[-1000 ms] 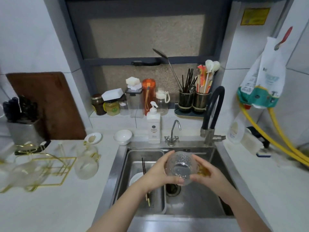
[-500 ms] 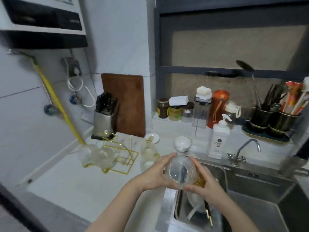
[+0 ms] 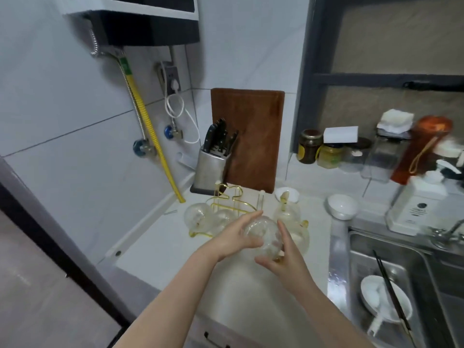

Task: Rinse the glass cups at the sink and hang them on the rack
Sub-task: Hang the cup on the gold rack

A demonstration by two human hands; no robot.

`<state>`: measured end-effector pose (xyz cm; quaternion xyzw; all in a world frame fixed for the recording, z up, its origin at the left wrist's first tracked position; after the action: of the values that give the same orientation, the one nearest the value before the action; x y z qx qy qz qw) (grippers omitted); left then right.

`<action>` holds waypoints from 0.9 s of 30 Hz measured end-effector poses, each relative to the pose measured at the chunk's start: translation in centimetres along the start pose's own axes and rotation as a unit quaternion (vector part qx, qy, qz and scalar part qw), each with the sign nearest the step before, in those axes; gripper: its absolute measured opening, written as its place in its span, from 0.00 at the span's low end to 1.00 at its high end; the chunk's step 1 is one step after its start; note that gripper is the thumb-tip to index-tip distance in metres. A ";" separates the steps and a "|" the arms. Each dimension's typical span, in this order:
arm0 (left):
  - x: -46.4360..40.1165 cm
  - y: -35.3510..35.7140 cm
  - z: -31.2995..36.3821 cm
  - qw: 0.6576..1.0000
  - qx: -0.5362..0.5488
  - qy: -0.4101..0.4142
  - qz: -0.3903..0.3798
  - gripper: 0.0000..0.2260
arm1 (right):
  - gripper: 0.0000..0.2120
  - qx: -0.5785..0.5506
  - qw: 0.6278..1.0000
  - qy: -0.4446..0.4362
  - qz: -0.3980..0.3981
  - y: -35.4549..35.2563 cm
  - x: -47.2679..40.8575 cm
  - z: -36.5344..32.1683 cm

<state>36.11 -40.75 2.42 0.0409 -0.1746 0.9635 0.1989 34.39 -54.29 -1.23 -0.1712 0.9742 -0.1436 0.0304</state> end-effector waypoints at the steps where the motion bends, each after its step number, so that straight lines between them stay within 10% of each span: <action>1: -0.3 -0.6 -0.3 1.000 -0.019 -0.005 -0.004 0.32 | 0.49 0.004 1.000 0.005 0.003 0.6 -0.5 0.1; 27: -9.9 -5.3 -7.9 0.972 -0.213 -0.094 -0.017 0.32 | 0.35 -0.038 0.986 0.162 0.000 2.1 -10.9 7.5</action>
<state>47.22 -37.05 -4.74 0.0909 -0.3933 0.8923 0.2021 44.81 -50.70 -8.91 -0.1464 0.9711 -0.1327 -0.1340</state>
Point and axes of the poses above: each hand's wrist, its own x-axis away from the middle knuckle, its own y-axis out of the palm, z = x × y, the point moved 8 cm from there along -x, towards the middle knuckle, and after that the axes turned 7 degrees about -z, right-handed, at the moved point
